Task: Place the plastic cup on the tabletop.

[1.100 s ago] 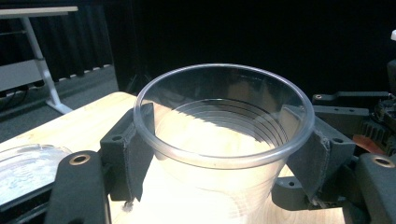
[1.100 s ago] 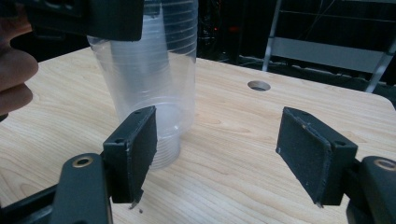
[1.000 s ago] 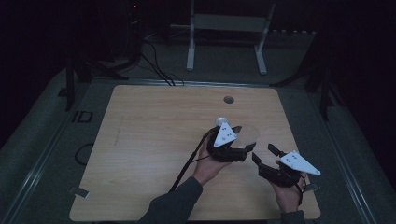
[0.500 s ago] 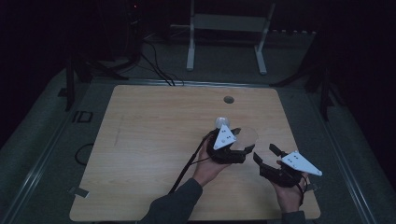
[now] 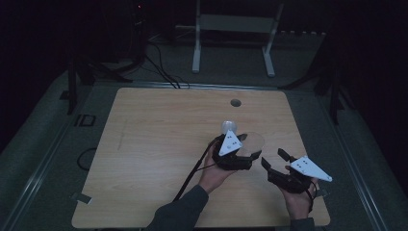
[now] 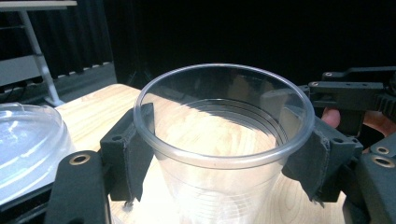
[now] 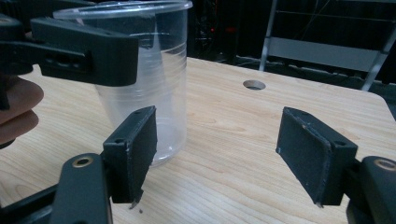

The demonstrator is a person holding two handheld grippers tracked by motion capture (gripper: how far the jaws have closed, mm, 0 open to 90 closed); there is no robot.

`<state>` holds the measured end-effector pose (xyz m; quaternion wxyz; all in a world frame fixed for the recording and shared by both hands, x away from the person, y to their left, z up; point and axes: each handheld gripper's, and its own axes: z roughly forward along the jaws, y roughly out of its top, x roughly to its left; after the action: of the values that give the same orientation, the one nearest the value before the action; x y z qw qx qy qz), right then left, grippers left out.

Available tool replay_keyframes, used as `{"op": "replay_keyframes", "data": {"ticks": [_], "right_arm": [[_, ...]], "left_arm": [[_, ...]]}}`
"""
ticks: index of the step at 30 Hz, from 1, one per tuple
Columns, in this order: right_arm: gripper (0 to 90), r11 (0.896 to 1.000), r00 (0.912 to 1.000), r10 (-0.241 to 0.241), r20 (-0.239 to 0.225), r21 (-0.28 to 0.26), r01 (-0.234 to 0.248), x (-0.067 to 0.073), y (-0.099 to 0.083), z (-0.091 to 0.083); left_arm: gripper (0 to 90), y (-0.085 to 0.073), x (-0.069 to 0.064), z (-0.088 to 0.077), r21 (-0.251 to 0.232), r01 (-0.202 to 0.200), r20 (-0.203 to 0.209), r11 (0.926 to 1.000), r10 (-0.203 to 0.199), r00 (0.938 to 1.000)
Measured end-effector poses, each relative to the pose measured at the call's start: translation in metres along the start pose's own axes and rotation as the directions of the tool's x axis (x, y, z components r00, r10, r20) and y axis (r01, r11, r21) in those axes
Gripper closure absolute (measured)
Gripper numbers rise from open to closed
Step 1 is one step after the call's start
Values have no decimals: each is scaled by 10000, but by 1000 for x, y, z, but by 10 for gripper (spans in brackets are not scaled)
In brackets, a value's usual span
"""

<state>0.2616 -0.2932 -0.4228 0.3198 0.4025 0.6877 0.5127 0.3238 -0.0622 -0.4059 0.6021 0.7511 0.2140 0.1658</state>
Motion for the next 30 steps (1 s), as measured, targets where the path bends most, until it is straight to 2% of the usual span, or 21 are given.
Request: {"op": "replay_keyframes", "data": {"ticks": [30], "right_arm": [[286, 10000, 10000, -4, -25, 10, 4, 0, -1, 1]], "left_arm": [[288, -11, 1, 2, -157, 4, 55, 9999, -3, 10000]]}}
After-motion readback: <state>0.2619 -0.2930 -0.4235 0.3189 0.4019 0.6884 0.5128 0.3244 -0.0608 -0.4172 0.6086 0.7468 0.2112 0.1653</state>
